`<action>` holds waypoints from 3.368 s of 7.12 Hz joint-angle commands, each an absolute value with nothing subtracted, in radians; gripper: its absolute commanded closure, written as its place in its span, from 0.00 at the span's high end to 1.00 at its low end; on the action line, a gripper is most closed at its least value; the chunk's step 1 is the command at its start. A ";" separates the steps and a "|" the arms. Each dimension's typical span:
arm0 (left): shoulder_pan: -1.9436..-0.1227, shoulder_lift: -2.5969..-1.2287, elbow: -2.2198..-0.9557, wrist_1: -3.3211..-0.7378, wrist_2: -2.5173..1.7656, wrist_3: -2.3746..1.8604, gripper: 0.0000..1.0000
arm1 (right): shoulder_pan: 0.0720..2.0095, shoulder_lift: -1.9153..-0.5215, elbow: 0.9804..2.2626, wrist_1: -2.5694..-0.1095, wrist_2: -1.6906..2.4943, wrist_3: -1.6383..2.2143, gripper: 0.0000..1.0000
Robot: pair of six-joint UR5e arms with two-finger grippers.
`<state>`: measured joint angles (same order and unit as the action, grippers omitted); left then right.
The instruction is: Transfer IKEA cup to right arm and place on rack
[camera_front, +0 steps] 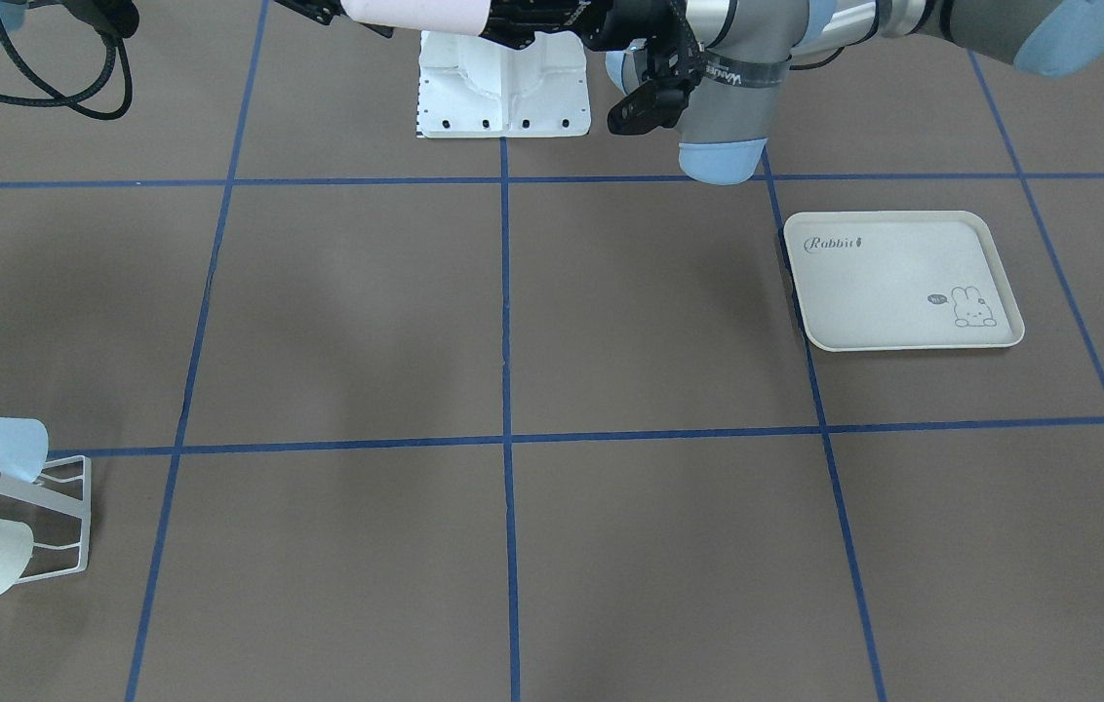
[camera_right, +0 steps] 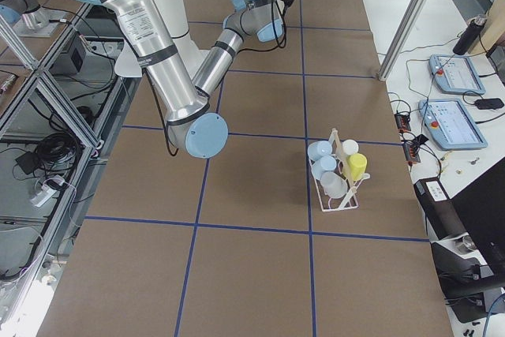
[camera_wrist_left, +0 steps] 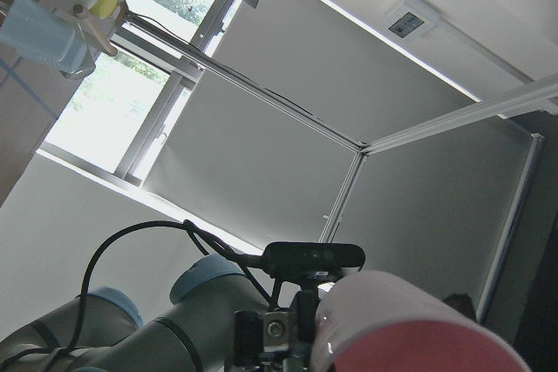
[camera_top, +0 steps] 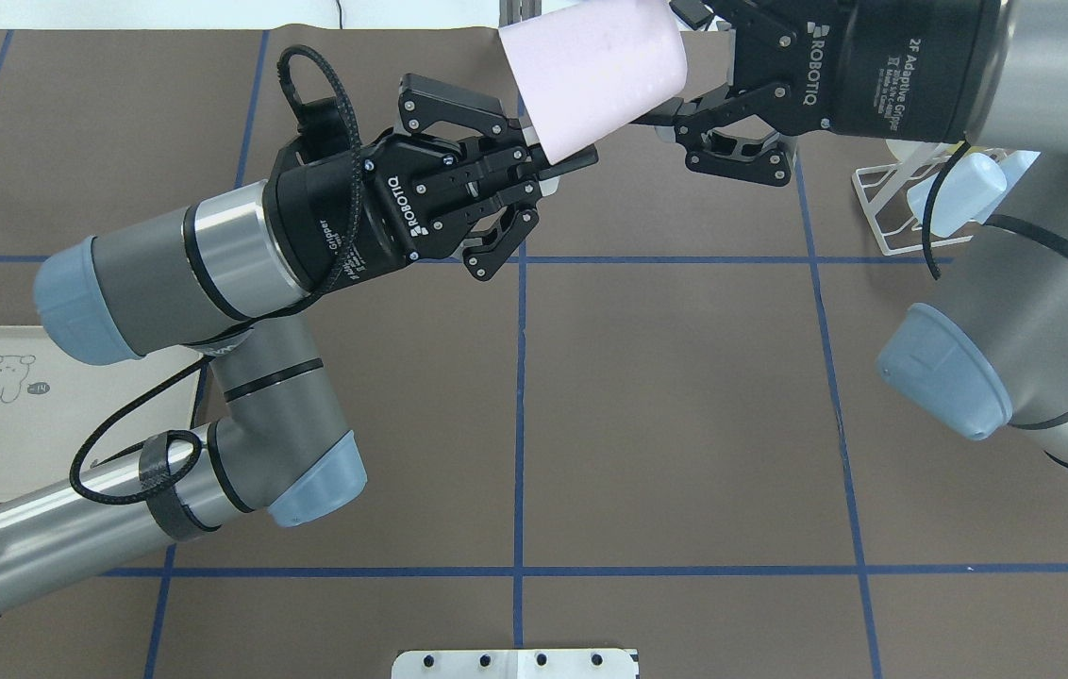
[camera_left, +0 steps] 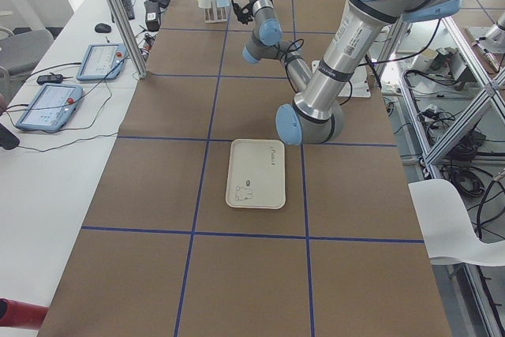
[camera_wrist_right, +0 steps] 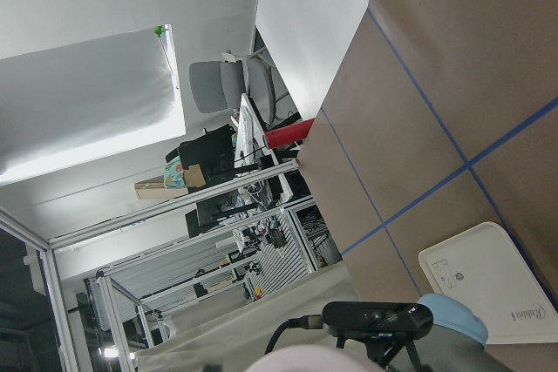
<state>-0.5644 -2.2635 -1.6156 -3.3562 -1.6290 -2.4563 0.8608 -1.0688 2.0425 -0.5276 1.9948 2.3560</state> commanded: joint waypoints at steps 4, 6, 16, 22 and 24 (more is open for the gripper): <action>-0.581 -2.238 -1.620 -3.355 -1.637 -2.441 0.78 | 0.873 -1.080 2.055 -0.528 1.996 2.359 0.00; -0.594 -2.218 -1.605 -3.355 -1.637 -2.397 0.78 | 0.938 -1.141 2.036 -0.543 2.003 2.274 0.00; -0.637 -2.195 -1.523 -3.327 -1.635 -2.344 0.78 | 1.411 -1.048 1.203 -0.906 2.200 0.552 0.00; -0.634 -2.195 -1.517 -3.318 -1.634 -2.332 0.79 | 1.431 -1.062 1.166 -1.043 2.217 0.400 0.00; -0.634 -2.195 -1.520 -3.318 -1.634 -2.332 0.79 | 1.417 -1.060 1.149 -1.043 2.217 0.399 0.00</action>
